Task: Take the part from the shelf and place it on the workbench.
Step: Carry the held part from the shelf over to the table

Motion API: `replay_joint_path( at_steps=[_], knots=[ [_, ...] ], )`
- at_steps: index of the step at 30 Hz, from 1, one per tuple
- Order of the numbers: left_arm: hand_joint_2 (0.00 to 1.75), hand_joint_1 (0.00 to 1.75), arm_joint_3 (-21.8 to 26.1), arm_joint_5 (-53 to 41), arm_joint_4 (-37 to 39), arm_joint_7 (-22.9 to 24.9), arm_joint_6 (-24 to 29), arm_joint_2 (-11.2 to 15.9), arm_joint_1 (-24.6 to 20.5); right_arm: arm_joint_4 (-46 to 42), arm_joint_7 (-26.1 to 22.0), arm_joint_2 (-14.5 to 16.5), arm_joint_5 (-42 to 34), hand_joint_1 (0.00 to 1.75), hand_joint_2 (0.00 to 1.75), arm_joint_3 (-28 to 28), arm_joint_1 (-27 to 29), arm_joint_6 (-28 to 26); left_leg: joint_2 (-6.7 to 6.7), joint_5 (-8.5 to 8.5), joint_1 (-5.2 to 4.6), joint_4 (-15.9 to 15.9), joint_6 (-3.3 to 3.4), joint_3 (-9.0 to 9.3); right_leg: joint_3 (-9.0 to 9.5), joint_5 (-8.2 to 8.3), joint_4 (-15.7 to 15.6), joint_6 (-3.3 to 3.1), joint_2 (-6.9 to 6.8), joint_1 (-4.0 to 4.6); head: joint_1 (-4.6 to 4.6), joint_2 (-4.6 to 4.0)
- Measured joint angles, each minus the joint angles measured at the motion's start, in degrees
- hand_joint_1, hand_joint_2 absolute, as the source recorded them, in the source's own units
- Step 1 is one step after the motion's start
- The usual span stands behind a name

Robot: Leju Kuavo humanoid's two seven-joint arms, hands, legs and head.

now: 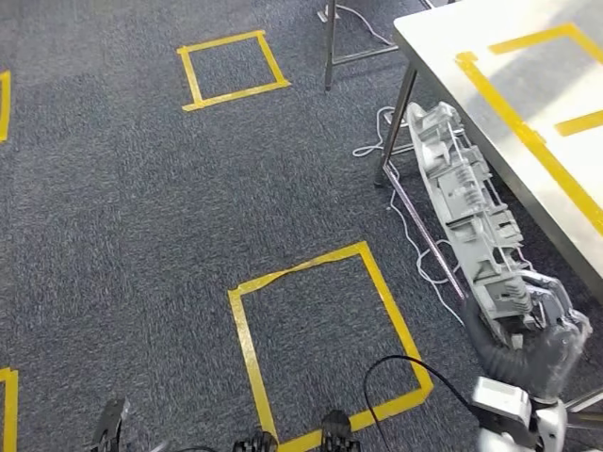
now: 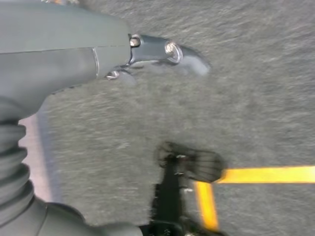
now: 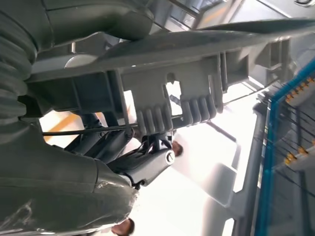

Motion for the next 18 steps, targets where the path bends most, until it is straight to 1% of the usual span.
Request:
replay_joint_path(
  at_steps=[1, 2, 3, 4, 5, 6, 7, 8, 9, 10, 11, 12, 13, 14, 15, 16, 17, 18],
  knots=[
    [1.75, 0.00, -0.02, -0.02, 0.07, 0.04, 0.02, -0.07, -0.07, -0.22, 0.06, -0.02, 0.03, 1.75, 1.75, -0.03, 0.14, -0.04, -0.06, 0.50, 0.20, -0.29, -0.45, -0.91, -0.65, 0.20, -0.56, -0.66, 0.45, -0.10, 0.00, 0.01],
    [1.75, 0.00, -0.05, -0.05, 0.10, 0.05, -0.01, -0.18, -0.12, -0.45, 0.11, -0.05, 0.08, 1.75, 1.75, -0.11, 0.42, -0.06, -0.37, 0.49, 0.37, 0.30, -0.69, -2.18, -1.09, 0.25, -0.89, -1.31, 0.98, -0.31, -0.16, 0.03],
    [1.75, 0.00, -0.09, -0.11, 0.11, 0.01, -0.05, -0.34, -0.10, -0.64, 0.11, -0.08, 0.12, 1.75, 1.75, -0.21, 0.83, -0.11, -0.94, -0.11, 0.46, 2.36, -0.80, -3.91, -1.16, 0.19, -1.08, -1.83, 1.50, -0.61, -0.41, 0.03],
    [1.75, 0.00, -0.13, -0.17, 0.14, 0.00, -0.09, -0.48, -0.09, -0.75, 0.16, -0.11, 0.25, 1.75, 1.75, -0.29, 1.21, -0.13, -1.61, -1.10, 0.53, 5.93, -0.81, -6.15, -0.91, -0.09, -1.00, -2.22, 2.16, -0.94, -0.67, 0.04],
    [1.75, 0.00, -0.14, -0.26, 0.20, 0.03, -0.13, -0.63, -0.04, -0.78, 0.21, -0.15, 0.37, 1.75, 1.75, -0.37, 1.59, -0.14, -2.19, -2.24, 0.51, 10.50, -0.92, -8.61, -0.70, -0.24, -0.76, -2.40, 2.74, -1.07, -1.04, 0.04],
    [1.75, 0.00, -0.14, -0.34, 0.25, 0.09, -0.12, -0.68, -0.07, -0.76, 0.30, -0.19, 0.52, 1.75, 1.75, -0.41, 1.87, -0.14, -2.51, -2.95, 0.52, 14.66, -1.15, -10.94, -0.28, -0.45, -0.39, -2.46, 3.33, -1.20, -1.25, 0.03],
    [1.75, 0.00, -0.14, -0.40, 0.29, 0.15, -0.10, -0.70, -0.24, -0.76, 0.43, -0.22, 0.70, 1.75, 1.75, -0.45, 1.99, -0.14, -2.63, -2.93, 0.55, 17.26, -1.42, -12.59, 0.19, -0.71, -0.02, -2.49, 4.05, -1.37, -1.42, 0.04],
    [1.75, 0.00, -0.15, -0.48, 0.32, 0.21, -0.08, -0.71, -0.54, -0.78, 0.56, -0.25, 0.87, 1.75, 1.75, -0.51, 2.05, -0.16, -2.67, -2.19, 0.60, 17.70, -1.72, -13.12, 0.69, -0.90, 0.13, -2.46, 4.91, -1.56, -1.61, 0.03],
    [1.75, 0.00, -0.15, -0.52, 0.32, 0.26, -0.05, -0.64, -0.95, -0.82, 0.72, -0.28, 1.05, 1.75, 1.75, -0.57, 1.98, -0.17, -2.76, -1.07, 0.70, 15.86, -1.94, -12.26, 1.23, -1.09, 0.23, -2.36, 5.88, -1.82, -1.87, 0.03],
    [1.75, 0.00, -0.16, -0.56, 0.30, 0.30, -0.02, -0.57, -1.40, -0.93, 0.88, -0.30, 1.26, 1.75, 1.75, -0.64, 1.79, -0.22, -3.30, -0.04, 0.84, 12.44, -2.08, -10.15, 1.66, -1.15, 0.37, -2.13, 7.00, -2.19, -2.11, 0.03],
    [1.75, 0.00, -0.18, -0.60, 0.27, 0.35, 0.01, -0.44, -1.85, -1.07, 1.05, -0.31, 1.51, 1.75, 1.75, -0.69, 1.60, -0.33, -4.78, 0.33, 1.09, 8.45, -2.14, -7.09, 2.03, -1.18, 0.62, -1.74, 8.23, -2.54, -2.43, 0.02],
    [1.75, 0.00, -0.19, -0.62, 0.23, 0.39, 0.04, -0.30, -2.21, -1.20, 1.26, -0.33, 1.78, 1.75, 1.75, -0.73, 1.38, -0.40, -6.45, 0.81, 1.39, 4.27, -1.98, -3.80, 2.25, -1.26, 1.14, -1.37, 9.26, -2.79, -2.76, 0.02],
    [1.75, 0.00, -0.20, -0.64, 0.19, 0.43, 0.04, -0.06, -2.54, -1.32, 1.43, -0.35, 2.12, 1.75, 1.75, -0.78, 1.24, -0.50, -7.82, 1.09, 1.62, 1.39, -1.69, -1.19, 2.48, -1.16, 1.44, -0.97, 10.07, -2.98, -3.01, 0.02],
    [1.75, 0.00, -0.20, -0.66, 0.15, 0.46, 0.04, 0.20, -2.87, -1.42, 1.58, -0.37, 2.43, 1.75, 1.75, -0.80, 1.28, -0.56, -8.67, 1.52, 1.67, -0.24, -1.31, 0.42, 2.61, -0.88, 1.28, -0.56, 10.76, -3.00, -3.26, 0.02],
    [1.75, 0.00, -0.21, -0.67, 0.10, 0.49, 0.05, 0.48, -3.16, -1.46, 1.75, -0.40, 2.72, 1.75, 1.75, -0.83, 1.43, -0.56, -8.31, 2.39, 1.58, -1.17, -0.78, 1.02, 2.73, -0.39, 0.61, -0.16, 11.33, -3.04, -3.40, 0.02],
    [1.75, 0.00, -0.21, -0.67, 0.03, 0.53, 0.04, 0.84, -3.50, -1.51, 1.89, -0.45, 2.98, 1.75, 1.75, -0.85, 1.68, -0.58, -7.50, 2.78, 1.41, -1.39, -0.22, 1.07, 2.57, 0.02, -0.26, 0.20, 11.66, -3.12, -3.45, 0.02],
    [1.75, 0.00, -0.22, -0.68, -0.05, 0.57, 0.04, 1.04, -3.63, -1.53, 2.04, -0.54, 3.15, 1.75, 1.75, -0.86, 1.82, -0.57, -6.82, 3.23, 1.30, -1.90, 0.37, 1.13, 2.27, -0.06, -0.35, 0.28, 11.21, -2.87, -3.25, 0.02],
    [1.75, 0.00, -0.23, -0.70, -0.12, 0.60, 0.04, 1.15, -3.52, -1.56, 2.17, -0.62, 3.30, 1.75, 1.75, -0.85, 1.82, -0.54, -6.14, 3.71, 1.30, -2.54, 0.89, 1.33, 1.70, -0.92, 0.76, 0.12, 10.06, -2.42, -2.92, 0.02]
  ],
)
